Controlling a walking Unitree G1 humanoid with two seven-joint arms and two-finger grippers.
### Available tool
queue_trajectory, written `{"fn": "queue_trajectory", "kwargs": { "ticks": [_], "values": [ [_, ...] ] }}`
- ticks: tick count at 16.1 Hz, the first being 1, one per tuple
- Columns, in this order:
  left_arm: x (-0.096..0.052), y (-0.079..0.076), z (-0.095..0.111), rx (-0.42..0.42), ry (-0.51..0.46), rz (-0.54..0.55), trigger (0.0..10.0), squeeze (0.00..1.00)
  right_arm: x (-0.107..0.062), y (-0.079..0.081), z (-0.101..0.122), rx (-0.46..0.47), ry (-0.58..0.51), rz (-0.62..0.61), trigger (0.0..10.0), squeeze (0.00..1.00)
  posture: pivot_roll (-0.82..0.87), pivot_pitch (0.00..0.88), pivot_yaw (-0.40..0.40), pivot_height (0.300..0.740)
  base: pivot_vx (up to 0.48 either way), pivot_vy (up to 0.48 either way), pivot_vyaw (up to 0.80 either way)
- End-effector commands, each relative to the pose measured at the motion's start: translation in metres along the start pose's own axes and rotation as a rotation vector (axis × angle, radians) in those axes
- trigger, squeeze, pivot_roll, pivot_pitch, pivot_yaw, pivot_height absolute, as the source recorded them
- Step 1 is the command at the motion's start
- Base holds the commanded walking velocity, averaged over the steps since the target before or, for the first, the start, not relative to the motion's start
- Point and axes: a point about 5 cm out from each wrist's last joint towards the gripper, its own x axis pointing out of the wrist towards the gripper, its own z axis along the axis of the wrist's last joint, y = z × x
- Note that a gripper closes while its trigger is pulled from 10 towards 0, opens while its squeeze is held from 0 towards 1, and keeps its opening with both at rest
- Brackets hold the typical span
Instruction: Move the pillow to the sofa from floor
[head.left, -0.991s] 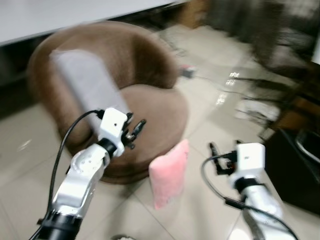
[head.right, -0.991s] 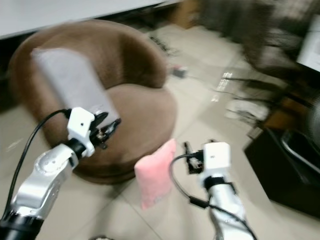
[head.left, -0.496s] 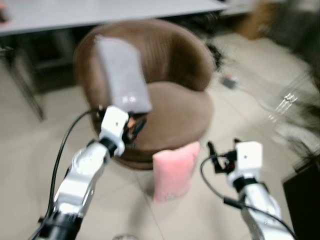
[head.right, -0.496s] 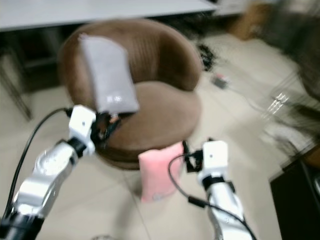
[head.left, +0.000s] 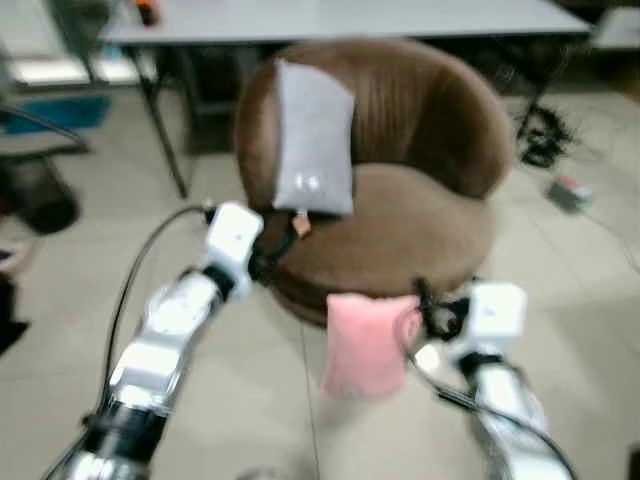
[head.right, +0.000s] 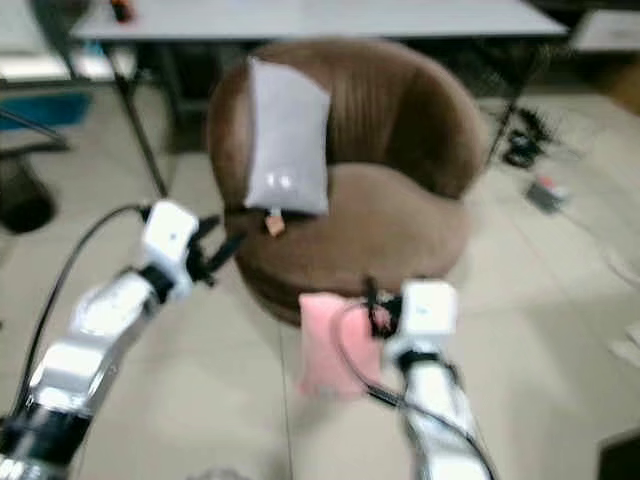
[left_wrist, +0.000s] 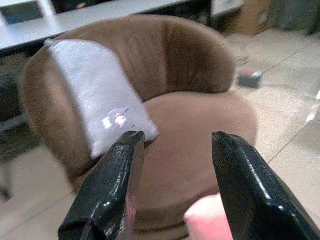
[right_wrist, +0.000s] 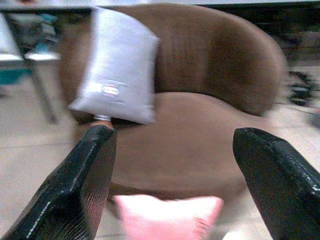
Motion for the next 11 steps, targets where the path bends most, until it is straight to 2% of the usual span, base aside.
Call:
{"fn": "queue_trajectory", "kwargs": {
  "ticks": [1, 4, 8, 11],
  "values": [
    [0.005, -0.004, 0.005, 0.004, -0.017, -0.028, 10.0, 0.00, 0.000, -0.009, -0.002, -0.017, -0.003, -0.037, 10.0, 0.00, 0.09, 0.011, 0.047, 0.740, 0.000, -0.480, 0.80],
    [0.004, -0.001, 0.002, -0.017, -0.002, -0.023, 10.0, 0.00, 0.002, -0.006, -0.003, -0.014, -0.010, -0.043, 10.0, 0.00, 0.11, 0.010, 0.074, 0.740, 0.000, -0.480, 0.80],
    [0.000, 0.006, -0.011, -0.034, 0.034, 0.011, 10.0, 0.00, 0.003, -0.009, -0.004, -0.024, -0.015, -0.048, 10.0, 0.00, 0.10, 0.012, 0.065, 0.740, 0.000, -0.480, 0.80],
    [-0.011, 0.010, -0.023, -0.049, 0.060, 0.053, 10.0, 0.00, 0.005, -0.008, -0.007, -0.038, -0.012, -0.028, 10.0, 0.00, 0.10, 0.012, 0.051, 0.740, 0.000, -0.480, 0.80]
  ]
}}
